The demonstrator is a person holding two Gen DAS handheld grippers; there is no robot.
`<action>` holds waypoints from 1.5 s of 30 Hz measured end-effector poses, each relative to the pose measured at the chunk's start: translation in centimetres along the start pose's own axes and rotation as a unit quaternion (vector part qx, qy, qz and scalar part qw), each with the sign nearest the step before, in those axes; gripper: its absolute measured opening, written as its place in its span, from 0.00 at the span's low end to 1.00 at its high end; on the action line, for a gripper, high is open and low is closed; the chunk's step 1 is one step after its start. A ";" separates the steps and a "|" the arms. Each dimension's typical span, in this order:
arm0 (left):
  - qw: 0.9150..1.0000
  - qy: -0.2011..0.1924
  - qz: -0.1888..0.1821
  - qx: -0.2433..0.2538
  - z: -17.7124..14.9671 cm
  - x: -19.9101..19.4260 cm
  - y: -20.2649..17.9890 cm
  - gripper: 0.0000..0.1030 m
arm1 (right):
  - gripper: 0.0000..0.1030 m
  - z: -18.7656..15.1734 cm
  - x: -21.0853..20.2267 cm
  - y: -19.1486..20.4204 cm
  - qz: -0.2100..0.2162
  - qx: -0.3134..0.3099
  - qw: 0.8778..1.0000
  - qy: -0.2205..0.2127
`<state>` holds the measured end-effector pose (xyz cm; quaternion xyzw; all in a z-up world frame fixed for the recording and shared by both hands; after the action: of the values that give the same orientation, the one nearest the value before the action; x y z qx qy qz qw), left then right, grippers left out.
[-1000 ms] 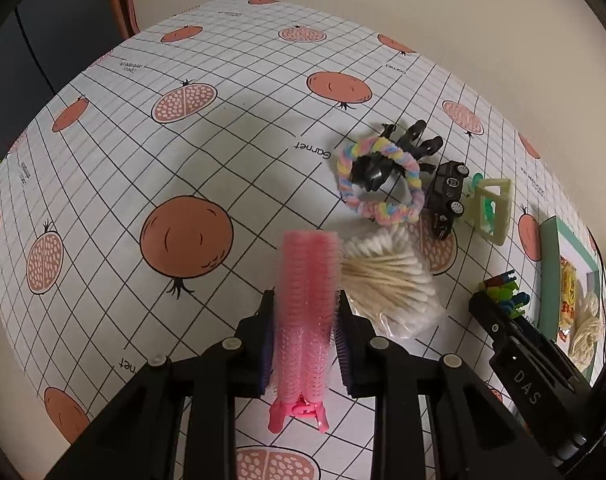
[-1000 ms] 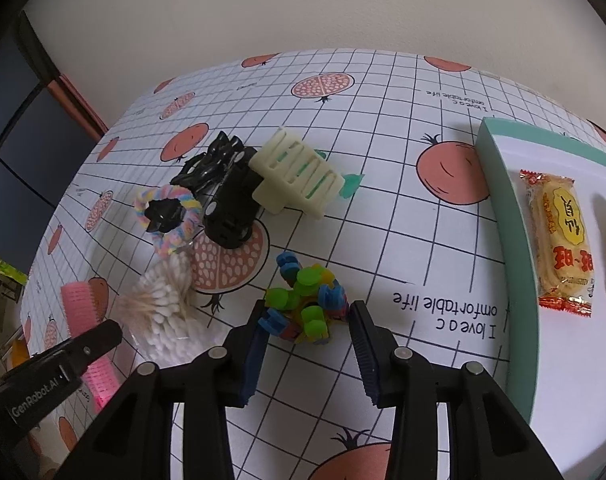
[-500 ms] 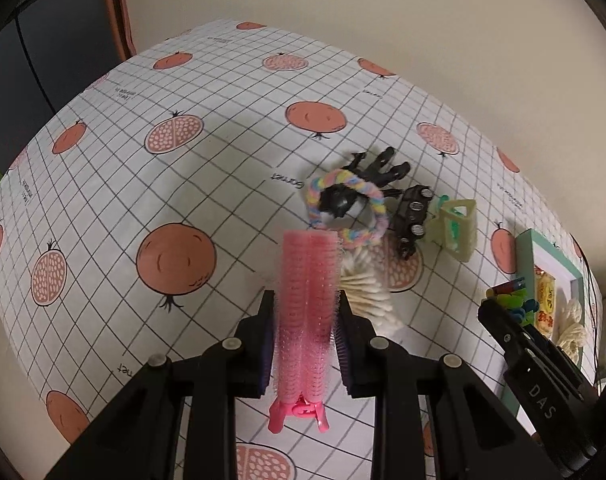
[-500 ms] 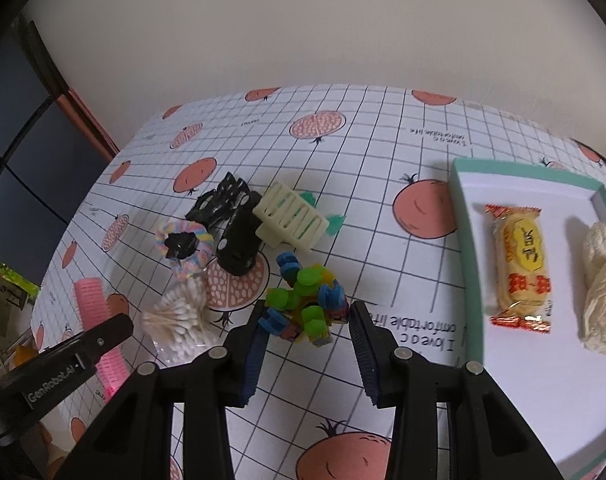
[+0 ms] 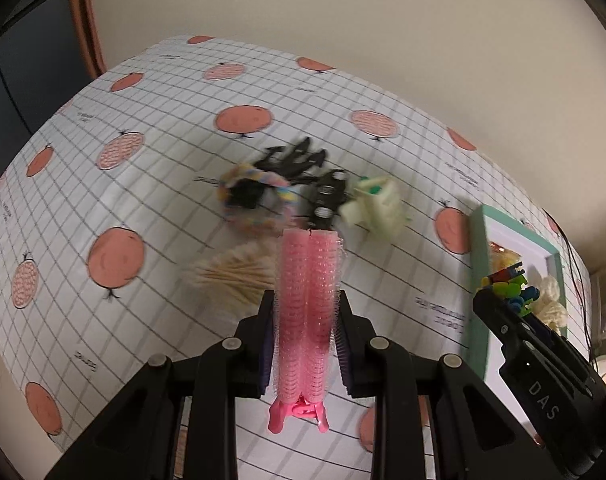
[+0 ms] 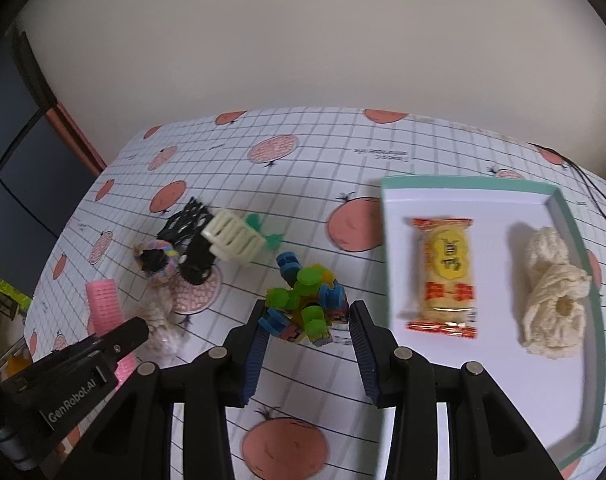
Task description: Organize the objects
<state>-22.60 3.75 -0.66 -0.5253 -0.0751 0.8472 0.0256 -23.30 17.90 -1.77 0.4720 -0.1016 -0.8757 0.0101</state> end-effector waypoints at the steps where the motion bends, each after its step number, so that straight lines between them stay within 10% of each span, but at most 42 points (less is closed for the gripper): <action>1: 1.000 0.000 -0.002 0.003 -0.1 0.0 -0.5 0.27 | 0.41 0.1 -0.1 -0.5 -0.003 0.001 1.000 -0.001; 30: 0.988 0.016 -0.097 0.115 -6.4 -0.3 -18.7 0.27 | 0.41 -1.6 -5.7 -17.4 -0.076 0.100 0.992 -0.018; 45: 0.982 0.041 -0.114 0.143 -8.7 1.1 -21.8 0.27 | 0.41 -3.3 -5.8 -22.2 -0.094 0.135 0.986 -0.004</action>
<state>-16.09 26.26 -2.05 -0.5388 -0.0114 0.8182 0.2001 -15.57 39.75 -2.93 0.4732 -0.1738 -0.8528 -0.1367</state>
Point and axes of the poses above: each gripper's, at about its wrist camera, not at the fingertips, and x roughly the way its jaws point, y to its left, z to its top, the point moved 9 cm from there along x, roughly the way its jaws point, and after that the axes turned 1 degree about -y, right-handed, at the moved point
